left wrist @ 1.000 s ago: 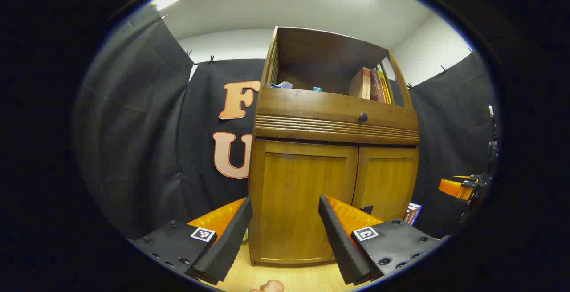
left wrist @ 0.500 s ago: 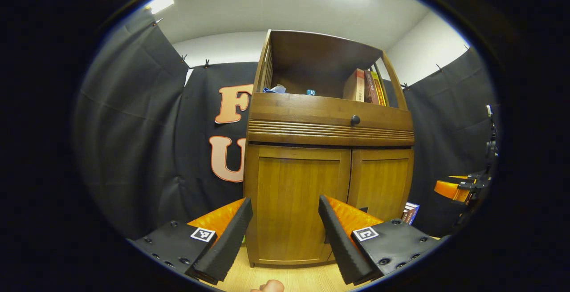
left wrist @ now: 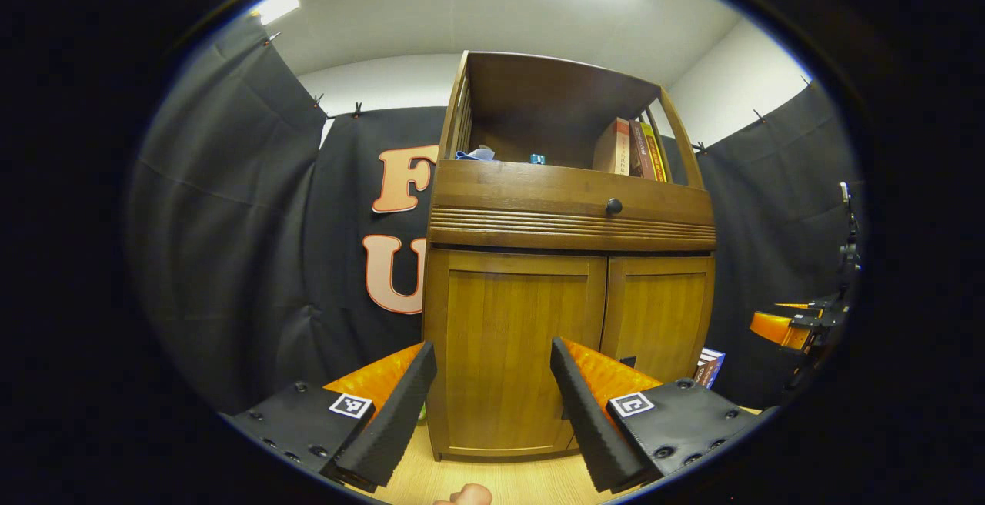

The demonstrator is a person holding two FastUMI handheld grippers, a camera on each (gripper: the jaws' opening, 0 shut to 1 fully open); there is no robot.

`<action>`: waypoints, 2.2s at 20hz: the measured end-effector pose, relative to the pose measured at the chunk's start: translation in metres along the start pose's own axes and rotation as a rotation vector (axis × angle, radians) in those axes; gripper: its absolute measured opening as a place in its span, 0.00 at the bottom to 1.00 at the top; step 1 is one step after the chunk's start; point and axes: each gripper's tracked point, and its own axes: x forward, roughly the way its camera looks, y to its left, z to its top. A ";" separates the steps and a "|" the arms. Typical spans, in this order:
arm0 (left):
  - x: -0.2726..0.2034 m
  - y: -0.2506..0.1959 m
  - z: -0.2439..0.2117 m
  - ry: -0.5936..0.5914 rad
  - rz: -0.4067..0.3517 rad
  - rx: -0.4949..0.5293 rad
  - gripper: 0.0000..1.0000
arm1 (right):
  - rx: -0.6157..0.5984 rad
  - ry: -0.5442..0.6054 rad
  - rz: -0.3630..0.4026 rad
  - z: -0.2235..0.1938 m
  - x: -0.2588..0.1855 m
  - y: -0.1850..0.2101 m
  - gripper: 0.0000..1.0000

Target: Open the right door of the double-door shoe cabinet with the right hand, and open the left door with the left hand.

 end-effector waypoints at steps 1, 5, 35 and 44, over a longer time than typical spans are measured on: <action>0.000 0.000 0.000 0.002 0.001 0.000 0.94 | -0.001 0.004 0.002 -0.002 0.000 0.002 0.93; -0.001 0.006 0.000 0.007 0.008 0.008 0.95 | 0.004 0.023 0.012 -0.018 0.006 0.013 0.94; 0.008 0.067 -0.023 0.049 0.088 0.034 0.94 | -0.004 0.205 0.120 -0.187 0.136 0.137 0.94; 0.005 0.084 -0.029 0.059 0.111 0.041 0.96 | 0.031 0.273 0.115 -0.204 0.153 0.142 0.38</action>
